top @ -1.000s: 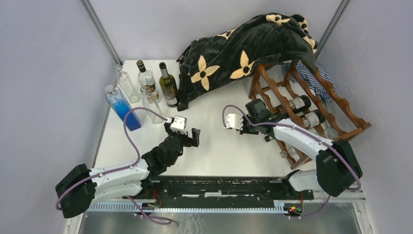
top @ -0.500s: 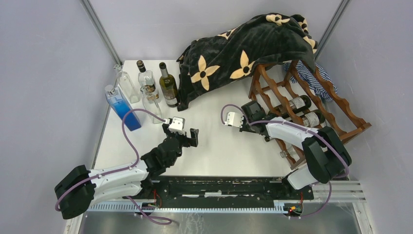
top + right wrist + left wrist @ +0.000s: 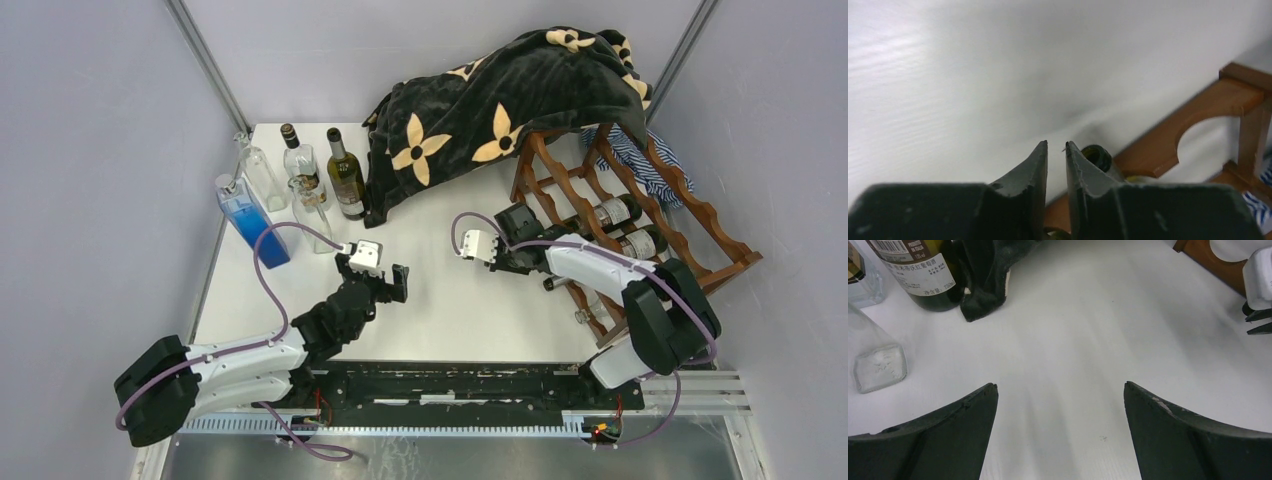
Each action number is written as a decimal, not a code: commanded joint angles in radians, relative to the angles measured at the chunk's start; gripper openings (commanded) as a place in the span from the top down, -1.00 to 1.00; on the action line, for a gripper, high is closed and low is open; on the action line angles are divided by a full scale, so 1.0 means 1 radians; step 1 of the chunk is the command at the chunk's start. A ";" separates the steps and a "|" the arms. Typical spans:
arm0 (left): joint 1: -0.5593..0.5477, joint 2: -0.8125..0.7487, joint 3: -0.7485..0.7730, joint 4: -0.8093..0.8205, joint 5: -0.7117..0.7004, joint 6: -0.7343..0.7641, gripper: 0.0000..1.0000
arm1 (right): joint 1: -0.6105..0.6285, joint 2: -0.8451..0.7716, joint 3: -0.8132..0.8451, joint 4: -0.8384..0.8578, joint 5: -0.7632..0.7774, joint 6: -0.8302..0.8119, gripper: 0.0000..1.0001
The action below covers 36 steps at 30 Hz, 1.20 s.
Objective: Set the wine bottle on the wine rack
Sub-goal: Pick up the wine bottle from the center of the board.
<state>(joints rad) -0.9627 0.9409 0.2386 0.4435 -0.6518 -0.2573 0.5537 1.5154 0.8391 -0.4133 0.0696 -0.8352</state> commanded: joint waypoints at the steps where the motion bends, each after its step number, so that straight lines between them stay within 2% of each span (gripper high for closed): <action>1: -0.002 -0.006 0.052 0.022 0.024 -0.008 -1.00 | -0.001 -0.068 0.085 -0.116 -0.275 -0.019 0.45; 3: -0.002 -0.015 0.084 -0.024 0.071 -0.010 -0.97 | 0.000 -0.089 0.099 -0.147 -0.377 -0.028 0.36; 6: -0.002 -0.040 0.143 -0.095 0.160 -0.014 -0.80 | -0.001 -0.123 0.103 -0.183 -0.530 -0.050 0.24; 10: -0.002 -0.075 0.256 -0.208 0.223 -0.018 -0.80 | -0.011 -0.158 0.089 -0.225 -0.738 -0.099 0.07; 14: 0.000 -0.040 0.458 -0.409 0.207 -0.006 -0.93 | -0.042 -0.181 0.067 -0.227 -0.881 -0.136 -0.13; 19: 0.041 0.065 0.776 -0.749 0.155 0.040 -1.00 | -0.084 -0.203 0.034 -0.209 -0.972 -0.140 -0.24; 22: 0.127 0.118 0.943 -0.889 0.162 0.072 -0.98 | -0.095 -0.233 -0.005 -0.182 -0.974 -0.137 -0.29; 26: 0.265 0.136 1.055 -0.998 0.165 0.090 -0.95 | -0.106 -0.262 -0.033 -0.157 -0.946 -0.134 -0.29; 31: 0.434 0.139 1.140 -1.067 0.217 0.112 -0.94 | -0.111 -0.270 -0.047 -0.156 -0.936 -0.145 -0.30; 36: 0.618 0.179 1.164 -1.112 0.305 0.135 -0.92 | -0.112 -0.259 -0.044 -0.165 -0.910 -0.150 -0.30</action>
<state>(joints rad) -0.4580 1.0904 1.3582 -0.6044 -0.4286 -0.1917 0.4484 1.2663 0.7918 -0.5991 -0.8349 -0.9672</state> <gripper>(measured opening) 0.969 0.647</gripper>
